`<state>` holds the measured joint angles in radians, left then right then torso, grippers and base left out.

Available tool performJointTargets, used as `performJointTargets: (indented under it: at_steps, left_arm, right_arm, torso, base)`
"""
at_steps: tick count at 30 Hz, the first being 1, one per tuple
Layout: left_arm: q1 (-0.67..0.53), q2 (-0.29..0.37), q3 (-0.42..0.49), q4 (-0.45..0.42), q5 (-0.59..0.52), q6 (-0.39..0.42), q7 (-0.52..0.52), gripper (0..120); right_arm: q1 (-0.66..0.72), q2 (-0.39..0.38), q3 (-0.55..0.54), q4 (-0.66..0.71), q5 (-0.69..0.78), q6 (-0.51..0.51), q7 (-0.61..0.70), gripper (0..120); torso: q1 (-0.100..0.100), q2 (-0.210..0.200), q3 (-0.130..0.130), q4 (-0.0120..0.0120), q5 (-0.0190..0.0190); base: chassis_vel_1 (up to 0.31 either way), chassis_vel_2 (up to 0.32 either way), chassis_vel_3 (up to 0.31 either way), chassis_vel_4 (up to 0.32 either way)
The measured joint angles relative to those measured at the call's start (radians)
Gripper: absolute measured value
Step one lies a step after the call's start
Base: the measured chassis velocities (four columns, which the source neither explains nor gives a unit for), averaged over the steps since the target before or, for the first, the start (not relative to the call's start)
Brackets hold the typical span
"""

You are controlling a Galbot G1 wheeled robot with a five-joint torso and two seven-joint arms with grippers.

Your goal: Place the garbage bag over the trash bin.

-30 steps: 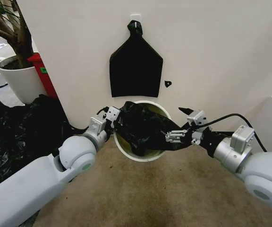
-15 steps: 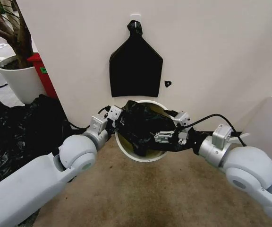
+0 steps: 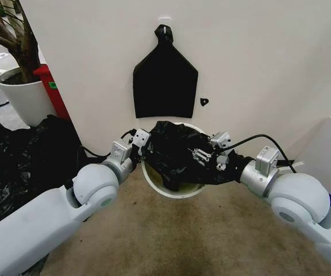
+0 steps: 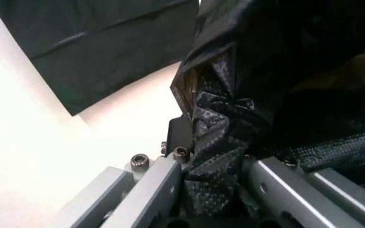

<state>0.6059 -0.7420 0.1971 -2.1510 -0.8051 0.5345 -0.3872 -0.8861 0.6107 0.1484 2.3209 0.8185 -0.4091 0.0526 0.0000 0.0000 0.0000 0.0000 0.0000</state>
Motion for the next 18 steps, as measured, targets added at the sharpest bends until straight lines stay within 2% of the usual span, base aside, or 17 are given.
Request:
performJointTargets:
  at_steps: [4, 7, 13, 18]
  left_arm:
    - [0.012, 0.01, 0.0, 0.003, 0.038, 0.001, 0.028, 1]
    - [0.017, 0.016, -0.001, 0.006, 0.058, 0.0, 0.046, 1]
    - [0.034, 0.033, -0.005, 0.004, 0.117, -0.016, 0.106, 1]
    - [0.062, 0.062, -0.016, -0.018, 0.174, -0.046, 0.197, 1]
  right_arm:
    - [0.0, -0.005, 0.024, 0.001, 0.027, 0.003, 0.016, 4]
    - [0.001, -0.01, 0.037, -0.001, 0.036, 0.003, 0.019, 0]
    - [0.017, -0.021, 0.059, -0.026, 0.053, 0.004, 0.019, 0]
    - [0.065, -0.026, 0.03, -0.072, 0.056, 0.004, 0.016, 0]
  torso:
    - [0.0, 0.0, 0.0, 0.0, 0.0]
    - [0.0, 0.0, 0.0, 0.0, 0.0]
    - [0.0, 0.0, 0.0, -0.0001, 0.0]
    - [0.0, 0.0, 0.0, 0.0001, 0.0001]
  base:
    - [0.0, 0.0, 0.0, 0.0]
    - [0.0, 0.0, 0.0, 0.0]
    - [0.0, 0.0, 0.0, 0.0]
    - [0.0, 0.0, 0.0, 0.0]
